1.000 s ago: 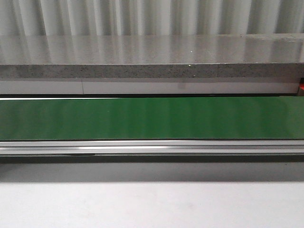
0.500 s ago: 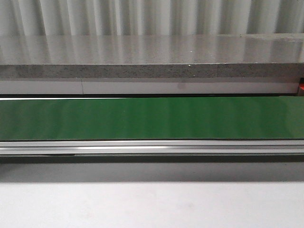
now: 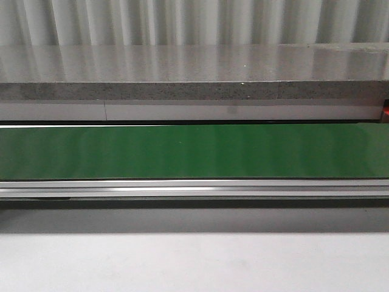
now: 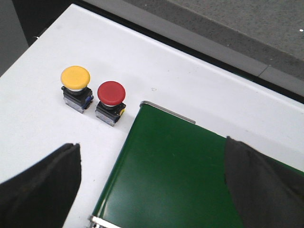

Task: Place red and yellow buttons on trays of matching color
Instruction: 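Move the left gripper down over a red push-button on the table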

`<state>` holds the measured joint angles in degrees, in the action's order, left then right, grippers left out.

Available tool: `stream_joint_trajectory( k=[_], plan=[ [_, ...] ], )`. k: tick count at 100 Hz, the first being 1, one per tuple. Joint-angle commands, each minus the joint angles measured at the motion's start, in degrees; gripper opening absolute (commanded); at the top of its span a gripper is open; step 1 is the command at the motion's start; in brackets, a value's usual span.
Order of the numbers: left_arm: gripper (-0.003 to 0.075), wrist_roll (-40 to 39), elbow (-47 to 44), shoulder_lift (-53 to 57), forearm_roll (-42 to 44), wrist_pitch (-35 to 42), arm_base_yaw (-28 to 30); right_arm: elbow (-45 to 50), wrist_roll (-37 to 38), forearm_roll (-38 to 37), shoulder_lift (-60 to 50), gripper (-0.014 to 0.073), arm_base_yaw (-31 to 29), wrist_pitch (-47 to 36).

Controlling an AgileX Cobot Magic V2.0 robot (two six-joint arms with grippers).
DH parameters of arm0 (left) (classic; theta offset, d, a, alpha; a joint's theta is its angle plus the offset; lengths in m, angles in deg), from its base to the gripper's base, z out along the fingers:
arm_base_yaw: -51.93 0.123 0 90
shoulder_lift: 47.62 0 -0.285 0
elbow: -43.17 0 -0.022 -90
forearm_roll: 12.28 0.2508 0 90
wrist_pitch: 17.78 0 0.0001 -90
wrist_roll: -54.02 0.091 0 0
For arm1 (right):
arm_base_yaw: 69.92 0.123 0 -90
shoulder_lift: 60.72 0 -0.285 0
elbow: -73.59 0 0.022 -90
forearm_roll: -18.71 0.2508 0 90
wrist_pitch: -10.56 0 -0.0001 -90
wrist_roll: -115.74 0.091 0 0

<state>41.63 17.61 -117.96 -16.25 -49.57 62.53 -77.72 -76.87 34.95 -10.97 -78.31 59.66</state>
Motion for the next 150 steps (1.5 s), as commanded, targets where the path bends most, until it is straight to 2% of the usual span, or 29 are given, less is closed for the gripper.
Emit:
stream_joint_trajectory(
  k=[1, 31, 71, 113, 143, 150],
  plan=[
    [0.0587, -0.69, 4.94, -4.93, -0.88, 4.01, 1.08, -1.37, -0.60, 0.50, -0.29, -0.0067, 0.07, -3.06],
    [0.0587, -0.69, 13.61, -21.57, -1.42, 3.39, 4.53, -1.37, -0.60, 0.50, -0.29, -0.0067, 0.07, -3.06],
    [0.0587, -0.78, 19.21, -34.03, -1.42, 3.95, 4.53, -1.37, -0.60, 0.50, -0.29, -0.0067, 0.07, -3.06],
    [0.0587, -1.95, 22.47, -41.44, -1.84, 4.84, 4.53, -1.37, -0.60, 0.50, -0.29, -0.0067, 0.07, -3.06],
    [0.0586, -1.95, 22.47, -42.59, -1.90, 6.37, 4.53, -1.37, -0.60, 0.50, -0.29, -0.0067, 0.07, -2.88],
    [0.0566, -1.95, 22.47, -42.59, -1.90, 6.79, 4.53, -1.37, -0.60, 0.50, -0.29, -0.0067, 0.07, -2.88]
  ],
)
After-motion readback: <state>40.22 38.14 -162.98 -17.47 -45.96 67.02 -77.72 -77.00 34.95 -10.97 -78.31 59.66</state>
